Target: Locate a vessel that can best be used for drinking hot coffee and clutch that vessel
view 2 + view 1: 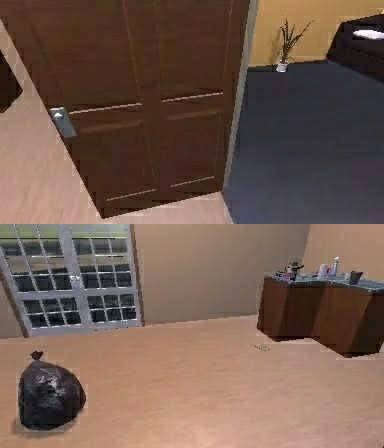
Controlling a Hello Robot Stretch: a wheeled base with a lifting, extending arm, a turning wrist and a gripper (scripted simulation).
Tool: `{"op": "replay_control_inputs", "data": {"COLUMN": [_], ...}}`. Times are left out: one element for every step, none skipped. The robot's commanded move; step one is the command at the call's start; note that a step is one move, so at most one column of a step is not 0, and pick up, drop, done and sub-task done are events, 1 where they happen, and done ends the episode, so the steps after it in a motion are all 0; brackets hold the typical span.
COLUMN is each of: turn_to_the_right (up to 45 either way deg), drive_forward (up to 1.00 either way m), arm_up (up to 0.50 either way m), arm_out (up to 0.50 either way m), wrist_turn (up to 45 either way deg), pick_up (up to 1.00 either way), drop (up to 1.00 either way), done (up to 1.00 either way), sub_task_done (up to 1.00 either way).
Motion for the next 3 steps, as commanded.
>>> {"op": "replay_control_inputs", "data": {"turn_to_the_right": [0.0, 27.0, 0.0], "drive_forward": [0.45, 0.0, 1.0], "arm_up": [0.0, 0.0, 0.0], "arm_out": [0.0, 0.0, 0.0], "wrist_turn": [0.0, 0.0, 0.0], "pick_up": [0.0, 0.0, 0.0], "drop": [0.0, 0.0, 0.0], "done": [0.0, 0.0, 0.0], "sub_task_done": [0.0, 0.0, 0.0]}}
